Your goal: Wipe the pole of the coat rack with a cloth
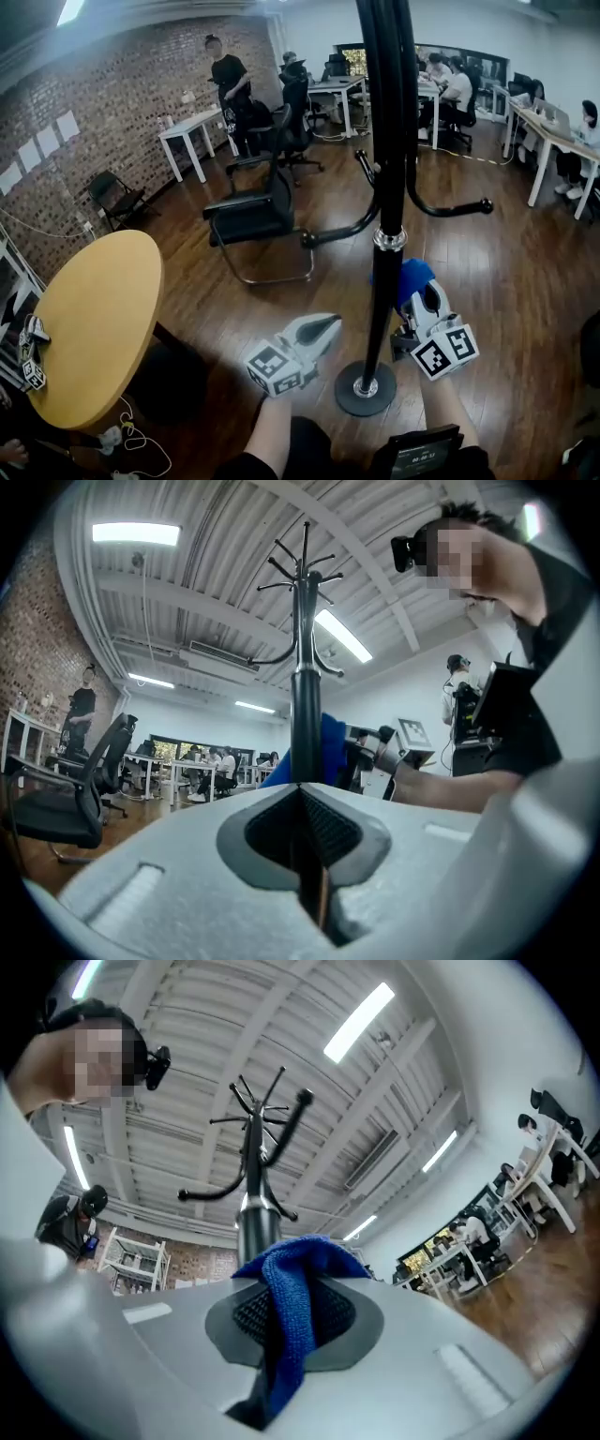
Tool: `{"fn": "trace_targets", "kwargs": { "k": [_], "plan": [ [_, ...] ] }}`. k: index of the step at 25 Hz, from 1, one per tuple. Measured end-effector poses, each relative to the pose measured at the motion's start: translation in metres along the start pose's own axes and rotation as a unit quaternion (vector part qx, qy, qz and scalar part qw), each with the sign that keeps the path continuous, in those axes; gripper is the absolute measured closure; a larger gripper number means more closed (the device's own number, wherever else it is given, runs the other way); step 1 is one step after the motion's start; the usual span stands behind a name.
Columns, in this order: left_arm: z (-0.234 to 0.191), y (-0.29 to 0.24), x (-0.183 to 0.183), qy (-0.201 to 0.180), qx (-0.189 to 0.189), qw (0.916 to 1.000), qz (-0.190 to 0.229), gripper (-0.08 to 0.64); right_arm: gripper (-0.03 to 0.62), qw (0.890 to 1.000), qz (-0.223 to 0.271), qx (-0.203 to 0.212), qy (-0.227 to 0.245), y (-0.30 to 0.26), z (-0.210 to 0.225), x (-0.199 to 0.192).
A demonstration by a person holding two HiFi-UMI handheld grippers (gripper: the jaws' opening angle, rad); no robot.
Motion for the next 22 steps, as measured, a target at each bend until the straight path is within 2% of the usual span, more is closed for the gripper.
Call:
{"fn": "trace_targets", "kwargs": {
  "k": [2, 4, 7, 8, 10, 13, 15, 17, 22],
  "plan": [
    [0.012, -0.003, 0.057, 0.006, -0.009, 0.9999, -0.002, 0.56, 0.581, 0.999, -0.017, 0.04, -0.011, -0.016, -0.032, 0.039],
    [0.038, 0.0, 0.105, 0.019, -0.022, 0.9995, -0.011, 0.56, 0.578, 0.992, -0.055, 0.093, -0.059, -0.019, -0.065, 0.068],
    [0.073, 0.014, 0.172, 0.043, -0.016, 0.9988, -0.016, 0.56, 0.575, 0.982, -0.08, 0.126, -0.12, -0.014, -0.119, 0.119],
    [0.083, 0.019, 0.198, 0.05, -0.008, 0.9986, -0.012, 0.56, 0.574, 0.98, -0.085, 0.133, -0.119, -0.011, -0.138, 0.142],
    [0.103, 0.024, 0.254, 0.055, -0.002, 0.9985, 0.002, 0.56, 0.574, 0.979, -0.103, 0.155, -0.089, -0.006, -0.175, 0.194],
    [0.136, 0.023, 0.327, 0.043, -0.012, 0.9989, 0.014, 0.56, 0.574, 0.973, -0.155, 0.168, -0.045, -0.001, -0.207, 0.264],
    [0.154, 0.02, 0.354, 0.03, -0.024, 0.9991, 0.017, 0.56, 0.574, 0.968, -0.187, 0.162, -0.034, 0.004, -0.211, 0.289],
    [0.165, 0.02, 0.368, 0.015, -0.042, 0.9988, 0.021, 0.56, 0.574, 0.969, -0.196, 0.148, -0.028, 0.009, -0.212, 0.301],
    [0.174, 0.019, 0.371, 0.014, -0.068, 0.9971, 0.031, 0.56, 0.574, 0.973, -0.198, 0.118, -0.003, 0.016, -0.221, 0.311]
  ]
}}
Point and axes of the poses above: the fingertips, and each gripper's own axes: y backward along the fingers, z to its right, x out of its top, the point moved 9 cm from there along y, backward along the fingers, and after that the axes turned 8 degrees about z, right-handed, at the moved point
